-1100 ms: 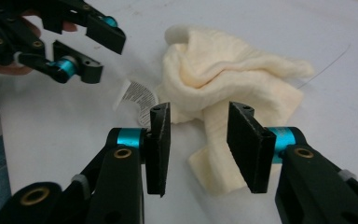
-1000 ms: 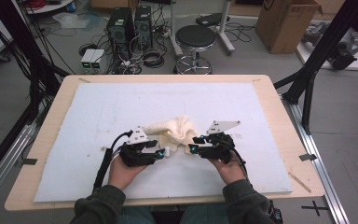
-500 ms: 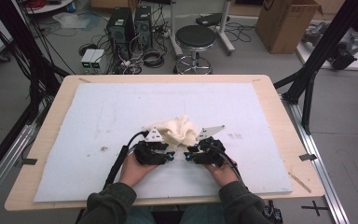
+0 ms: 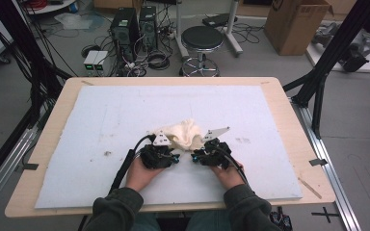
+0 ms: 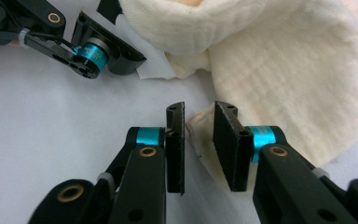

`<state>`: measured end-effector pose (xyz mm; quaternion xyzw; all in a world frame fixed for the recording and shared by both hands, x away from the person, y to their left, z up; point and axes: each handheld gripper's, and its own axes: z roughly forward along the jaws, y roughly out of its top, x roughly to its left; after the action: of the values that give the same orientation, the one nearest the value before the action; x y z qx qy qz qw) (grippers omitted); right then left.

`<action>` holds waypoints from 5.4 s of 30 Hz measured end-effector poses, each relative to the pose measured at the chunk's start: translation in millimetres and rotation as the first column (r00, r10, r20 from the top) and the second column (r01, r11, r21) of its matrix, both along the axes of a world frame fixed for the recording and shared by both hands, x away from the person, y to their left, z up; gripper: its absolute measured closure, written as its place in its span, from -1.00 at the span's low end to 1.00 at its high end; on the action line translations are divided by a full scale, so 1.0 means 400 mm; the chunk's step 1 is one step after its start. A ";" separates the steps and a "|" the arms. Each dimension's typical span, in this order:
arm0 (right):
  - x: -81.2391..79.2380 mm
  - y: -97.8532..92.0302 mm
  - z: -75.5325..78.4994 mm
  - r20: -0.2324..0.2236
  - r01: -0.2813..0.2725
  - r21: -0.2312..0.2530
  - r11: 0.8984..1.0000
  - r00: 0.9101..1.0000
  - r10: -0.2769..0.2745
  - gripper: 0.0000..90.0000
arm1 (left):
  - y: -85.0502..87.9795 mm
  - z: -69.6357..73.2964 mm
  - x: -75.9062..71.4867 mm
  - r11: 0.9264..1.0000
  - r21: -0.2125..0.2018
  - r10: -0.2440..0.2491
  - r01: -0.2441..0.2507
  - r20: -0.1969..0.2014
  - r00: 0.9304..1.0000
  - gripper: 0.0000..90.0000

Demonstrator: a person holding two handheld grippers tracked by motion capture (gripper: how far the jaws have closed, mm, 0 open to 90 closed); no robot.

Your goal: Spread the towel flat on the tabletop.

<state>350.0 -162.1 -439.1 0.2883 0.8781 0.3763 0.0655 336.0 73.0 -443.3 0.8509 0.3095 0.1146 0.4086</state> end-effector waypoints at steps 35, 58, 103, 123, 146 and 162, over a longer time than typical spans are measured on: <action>-0.012 -0.044 0.075 0.017 -0.039 0.078 0.996 0.999 0.037 0.89 | 0.098 0.060 -0.024 0.999 0.024 0.022 -0.023 0.066 0.998 0.85; -0.052 -0.122 0.140 0.086 -0.033 0.138 0.990 0.996 0.021 0.89 | 0.203 0.132 -0.081 0.999 0.016 0.026 -0.029 0.154 0.988 0.85; -0.186 -0.114 0.065 0.040 -0.111 0.120 0.987 0.993 0.107 0.88 | 0.293 0.072 -0.267 0.999 0.049 -0.030 0.022 0.154 0.988 0.84; -0.207 -0.120 0.054 0.033 -0.117 0.150 0.982 0.993 0.113 0.52 | 0.333 0.079 -0.269 0.999 -0.049 0.012 -0.004 0.157 0.988 0.27; -0.134 -0.165 0.106 0.062 -0.022 0.191 0.981 0.998 0.011 0.19 | 0.319 0.106 -0.210 0.996 -0.077 0.048 -0.036 0.161 0.986 -0.07; 0.113 -0.095 0.176 0.082 0.045 0.146 0.988 0.995 -0.057 0.43 | 0.249 0.173 0.023 0.986 -0.138 0.109 -0.090 0.133 0.985 -0.05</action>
<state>395.1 -200.3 -368.8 0.2981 0.8372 0.4491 0.0918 345.3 172.6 -374.1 0.7954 0.3291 0.1737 0.4784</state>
